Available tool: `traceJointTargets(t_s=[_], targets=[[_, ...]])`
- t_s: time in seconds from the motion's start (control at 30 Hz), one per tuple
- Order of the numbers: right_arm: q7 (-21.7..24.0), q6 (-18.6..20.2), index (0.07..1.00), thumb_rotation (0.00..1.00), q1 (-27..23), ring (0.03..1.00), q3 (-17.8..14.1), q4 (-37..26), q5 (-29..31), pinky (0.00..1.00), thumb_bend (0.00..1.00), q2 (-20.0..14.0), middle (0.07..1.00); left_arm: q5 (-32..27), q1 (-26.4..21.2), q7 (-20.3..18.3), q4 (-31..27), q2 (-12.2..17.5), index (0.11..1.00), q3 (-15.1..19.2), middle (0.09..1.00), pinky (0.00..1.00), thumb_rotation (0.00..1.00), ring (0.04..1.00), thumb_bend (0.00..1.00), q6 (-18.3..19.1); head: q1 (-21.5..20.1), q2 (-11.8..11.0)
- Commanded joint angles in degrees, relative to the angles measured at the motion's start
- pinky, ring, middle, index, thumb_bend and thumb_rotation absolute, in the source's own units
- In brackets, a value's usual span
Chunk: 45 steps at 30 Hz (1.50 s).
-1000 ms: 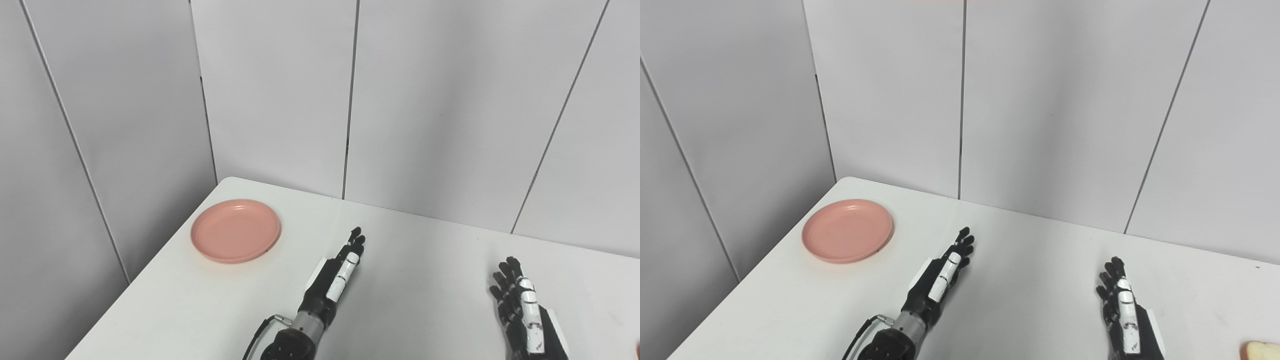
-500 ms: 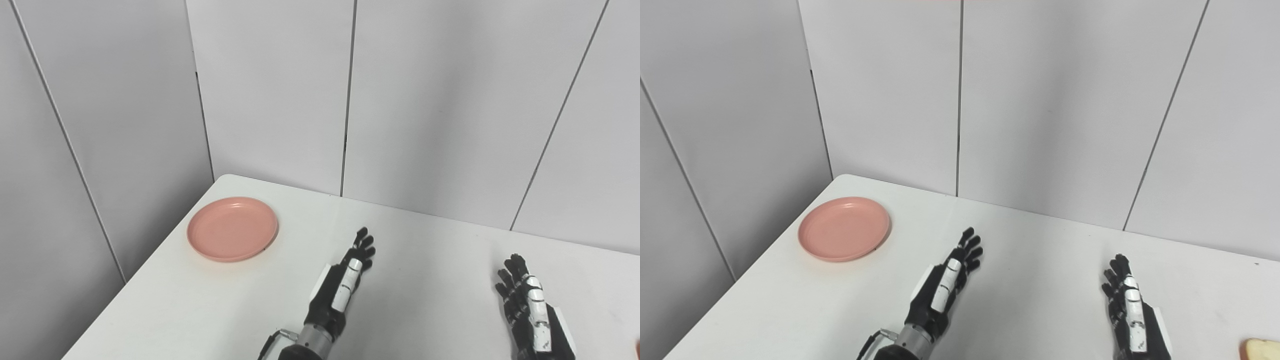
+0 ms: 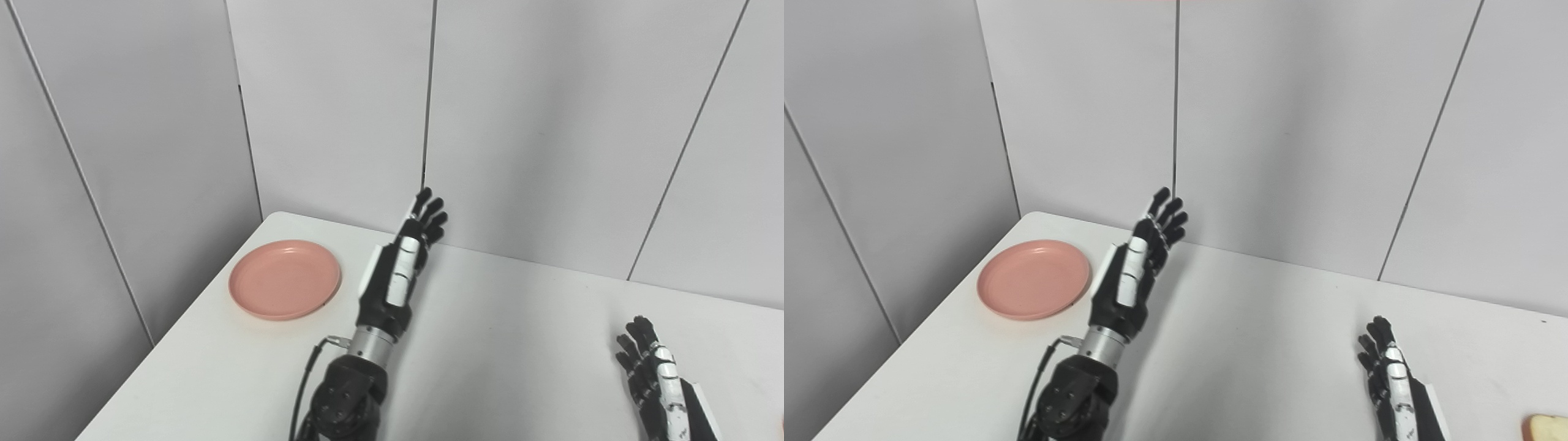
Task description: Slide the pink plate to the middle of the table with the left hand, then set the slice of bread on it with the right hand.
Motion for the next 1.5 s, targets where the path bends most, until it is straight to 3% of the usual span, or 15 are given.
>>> traceJointTargets(t_s=[0.0, 0.37, 0.47, 0.7, 0.87, 1.1, 1.47], targets=[[0.05, 1.21, 0.977, 1.0, 4.22, 0.977, -0.3, 1.67, -0.14, 1.0, 0.2, -0.04, 0.985, -0.61, -2.33, 0.56, -3.7, 0.81, 0.962, 0.77, 0.965, 0.96, 1.0, 0.955, 0.71, 0.16, 0.37, 0.47], [-1.59, 4.74, 0.977, 1.0, 4.91, 0.983, -1.05, -1.48, 0.02, 1.0, 0.18, 0.32, 0.986, -1.77, -1.94, 3.51, -11.72, 3.34, 0.963, 5.95, 0.964, 0.97, 1.0, 0.957, 0.68, 2.28, 1.63, 0.87], [-0.66, 3.63, 0.991, 1.0, 4.78, 0.991, -1.12, -0.64, 0.49, 1.0, 0.16, -0.13, 0.998, -2.07, -2.18, 4.77, -12.22, 4.1, 0.948, 7.91, 0.949, 0.93, 1.0, 0.943, 0.69, 2.72, 1.86, 1.06], [-1.08, 3.4, 0.976, 1.0, 4.7, 0.975, -1.21, -0.69, -0.17, 1.0, 0.15, -0.23, 0.979, -4.03, -2.1, 6.1, -8.84, 7.64, 0.947, 12.88, 0.957, 0.93, 1.0, 0.951, 0.71, 0.42, 2.15, 1.32], [-1.42, 4.13, 0.968, 1.0, 4.77, 0.963, -1.23, -1.24, -0.39, 1.0, 0.14, -0.11, 0.973, -3.01, -1.77, 7.82, -8.74, 9.15, 0.951, 14.75, 0.957, 0.95, 1.0, 0.945, 0.72, 2.65, 1.99, 1.61], [-0.65, 3.07, 0.978, 1.0, 4.63, 0.974, -1.32, -0.27, 0.0, 1.0, 0.16, -0.31, 0.984, -2.1, -2.07, 11.76, -5.56, 9.19, 0.955, 16.61, 0.957, 0.97, 1.0, 0.953, 0.71, 2.53, 2.14, 1.61], [-1.01, 3.94, 0.98, 1.0, 4.48, 0.979, -1.06, -0.62, -0.19, 1.0, 0.16, -0.29, 0.987, -3.45, -2.11, 13.88, -1.09, 10.48, 0.956, 18.95, 0.956, 0.97, 1.0, 0.953, 0.69, -0.08, 2.48, 1.38]])
